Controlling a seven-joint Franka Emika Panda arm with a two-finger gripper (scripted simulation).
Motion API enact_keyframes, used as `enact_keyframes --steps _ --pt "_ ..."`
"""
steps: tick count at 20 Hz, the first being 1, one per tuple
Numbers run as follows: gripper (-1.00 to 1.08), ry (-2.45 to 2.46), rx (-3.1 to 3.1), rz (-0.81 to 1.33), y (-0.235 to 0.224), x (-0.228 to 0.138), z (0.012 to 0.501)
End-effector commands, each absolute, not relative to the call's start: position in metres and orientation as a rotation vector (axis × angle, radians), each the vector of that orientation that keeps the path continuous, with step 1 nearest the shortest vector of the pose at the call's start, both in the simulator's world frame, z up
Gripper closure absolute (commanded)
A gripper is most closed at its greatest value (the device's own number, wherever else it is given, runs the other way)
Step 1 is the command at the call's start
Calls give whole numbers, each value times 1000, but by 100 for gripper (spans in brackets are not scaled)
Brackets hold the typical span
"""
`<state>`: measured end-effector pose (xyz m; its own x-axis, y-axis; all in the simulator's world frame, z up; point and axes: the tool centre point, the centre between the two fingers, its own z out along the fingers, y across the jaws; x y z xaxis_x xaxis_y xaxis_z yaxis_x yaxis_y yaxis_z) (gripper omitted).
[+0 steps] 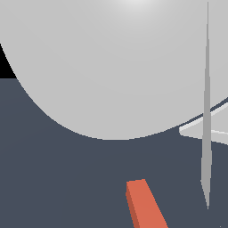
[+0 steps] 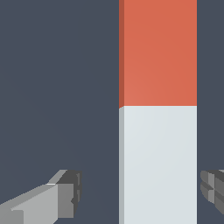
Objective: Insert the peg into the horizontal hole in a box.
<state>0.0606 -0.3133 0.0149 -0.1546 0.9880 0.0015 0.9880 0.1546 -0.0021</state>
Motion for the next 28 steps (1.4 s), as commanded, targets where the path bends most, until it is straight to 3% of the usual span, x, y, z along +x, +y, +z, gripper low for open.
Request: enact_keyframes --steps 1,2,3,28 --pt "-92 -2387 -2042 0 -314 62 16" --pt "-92 -2387 -2042 0 -314 62 16" --pt "108 -2387 -2042 0 -314 62 16" --pt "108 -2367 -2065 0 -290 51 26"
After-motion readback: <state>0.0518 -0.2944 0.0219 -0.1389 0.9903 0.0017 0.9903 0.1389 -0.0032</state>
